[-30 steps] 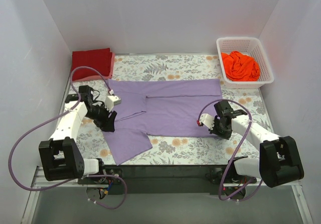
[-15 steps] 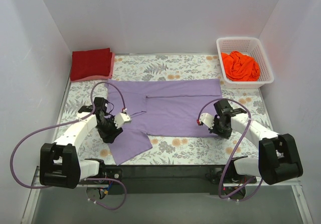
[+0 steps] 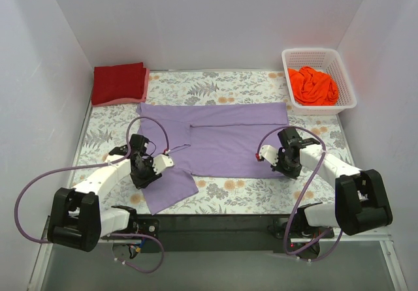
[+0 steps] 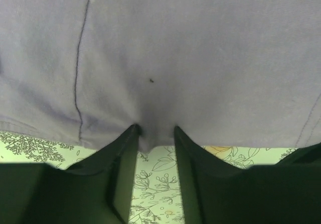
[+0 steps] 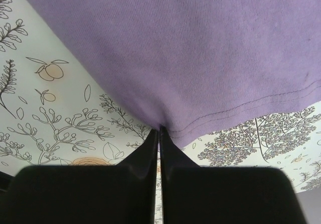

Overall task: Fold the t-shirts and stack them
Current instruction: Fold the tshirt

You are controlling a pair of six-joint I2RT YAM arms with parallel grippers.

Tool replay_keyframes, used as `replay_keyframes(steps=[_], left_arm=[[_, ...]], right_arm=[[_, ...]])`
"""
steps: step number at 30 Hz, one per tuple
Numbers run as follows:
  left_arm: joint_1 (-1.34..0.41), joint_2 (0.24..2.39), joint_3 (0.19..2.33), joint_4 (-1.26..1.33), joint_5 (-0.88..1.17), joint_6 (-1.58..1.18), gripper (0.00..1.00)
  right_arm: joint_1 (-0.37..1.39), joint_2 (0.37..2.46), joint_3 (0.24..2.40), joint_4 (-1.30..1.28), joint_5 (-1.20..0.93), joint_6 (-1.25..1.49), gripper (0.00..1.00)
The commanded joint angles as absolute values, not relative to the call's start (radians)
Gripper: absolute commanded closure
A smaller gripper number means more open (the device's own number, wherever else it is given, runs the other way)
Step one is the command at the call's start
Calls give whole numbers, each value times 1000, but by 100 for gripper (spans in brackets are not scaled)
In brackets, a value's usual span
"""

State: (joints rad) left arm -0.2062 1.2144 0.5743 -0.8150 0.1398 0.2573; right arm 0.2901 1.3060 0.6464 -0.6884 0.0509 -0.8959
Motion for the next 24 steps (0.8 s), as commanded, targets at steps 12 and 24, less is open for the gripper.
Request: replay_keyframes(steps=[12,24], left_arm=[[-224,1108,649,-982,143,222,100],[-160,1199,935,-1054,196,221,100]], right_arm=[[288,1171,643,-811,-55,-913,99],[235,1181,819,-862,-63,-985,99]])
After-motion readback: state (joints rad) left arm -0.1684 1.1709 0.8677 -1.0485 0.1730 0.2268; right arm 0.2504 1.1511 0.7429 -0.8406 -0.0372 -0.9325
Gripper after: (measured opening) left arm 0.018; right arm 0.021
